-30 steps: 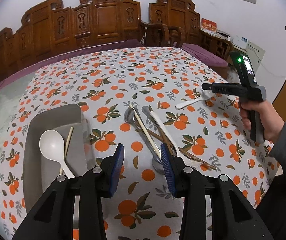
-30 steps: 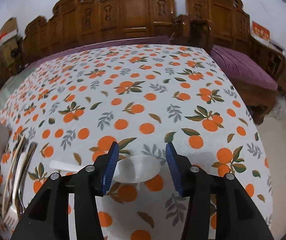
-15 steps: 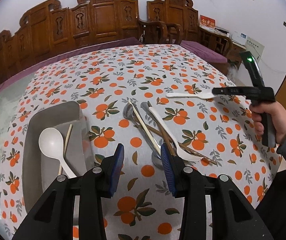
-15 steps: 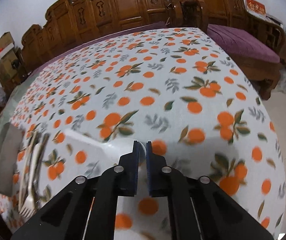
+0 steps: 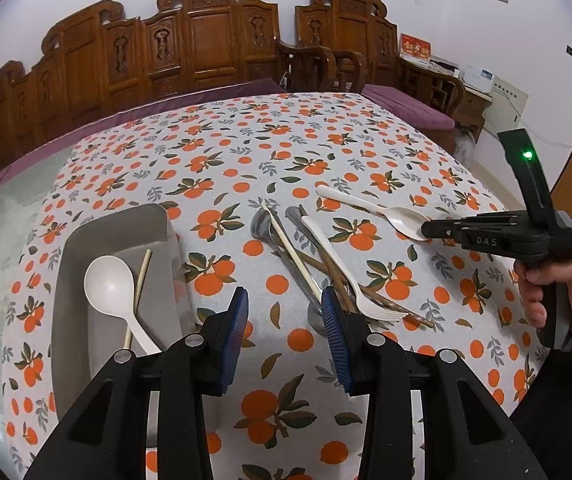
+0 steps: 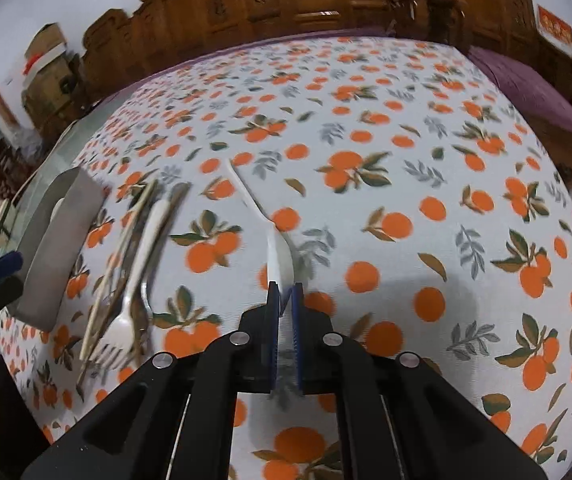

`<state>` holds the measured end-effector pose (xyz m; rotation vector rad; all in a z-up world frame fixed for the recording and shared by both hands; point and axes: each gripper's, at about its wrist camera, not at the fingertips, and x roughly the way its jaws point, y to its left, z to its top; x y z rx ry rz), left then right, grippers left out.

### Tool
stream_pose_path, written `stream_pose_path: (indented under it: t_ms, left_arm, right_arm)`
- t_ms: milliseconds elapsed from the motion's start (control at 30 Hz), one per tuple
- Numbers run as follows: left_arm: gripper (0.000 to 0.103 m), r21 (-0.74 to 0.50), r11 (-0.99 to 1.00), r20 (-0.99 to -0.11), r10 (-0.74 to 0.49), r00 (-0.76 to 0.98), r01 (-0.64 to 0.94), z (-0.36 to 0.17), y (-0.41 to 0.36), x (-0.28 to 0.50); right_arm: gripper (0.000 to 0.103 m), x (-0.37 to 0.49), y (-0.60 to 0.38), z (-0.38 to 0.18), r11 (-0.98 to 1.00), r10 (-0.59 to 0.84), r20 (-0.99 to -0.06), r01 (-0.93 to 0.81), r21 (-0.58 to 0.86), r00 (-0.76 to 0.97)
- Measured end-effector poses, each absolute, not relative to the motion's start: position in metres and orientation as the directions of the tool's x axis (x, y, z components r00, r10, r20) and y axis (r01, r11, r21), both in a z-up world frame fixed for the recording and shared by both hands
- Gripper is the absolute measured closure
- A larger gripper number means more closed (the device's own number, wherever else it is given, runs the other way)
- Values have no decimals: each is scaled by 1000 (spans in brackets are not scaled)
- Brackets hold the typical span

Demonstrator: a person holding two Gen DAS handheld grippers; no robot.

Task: Organize utensils
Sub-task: 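Grasp a white plastic spoon with the right gripper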

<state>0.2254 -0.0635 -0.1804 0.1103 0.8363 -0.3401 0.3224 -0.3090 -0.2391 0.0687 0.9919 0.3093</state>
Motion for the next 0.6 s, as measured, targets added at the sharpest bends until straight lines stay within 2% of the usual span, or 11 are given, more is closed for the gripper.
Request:
stream_pose_path:
  t_ms: [67,100,133,167,433,600]
  left_arm:
    - [67,-37,940,-743,-252,619,338,-181,-64,226]
    - [67,-36,940,-744,-251,619,339,-181,-64,226]
    - [67,-35,940,-745,-251,618,340,-181,-64,226]
    - [67,-35,940,-746,-251,617,340,-181,-64,226]
    - [67,-21,940,-756,-237,610,340,-190,-69,229]
    - [67,-18,940,-762,-233,604,341,-194,-73,231]
  right_arm:
    - [91,323,-309,-235,957,277,-804,-230,179,526]
    - [85,324,-309,-234,961,261,-800,-227,160,541]
    - [73,327,-311,-234,962,253,-797,-226,151,548]
    - [70,330,-312,-233,963,252,-794,-228,147,553]
    - [70,368,-317,-251,962,248,-813,-235,141,527]
    - [68,361,-310,-256,953,255,-824,-274,127,506]
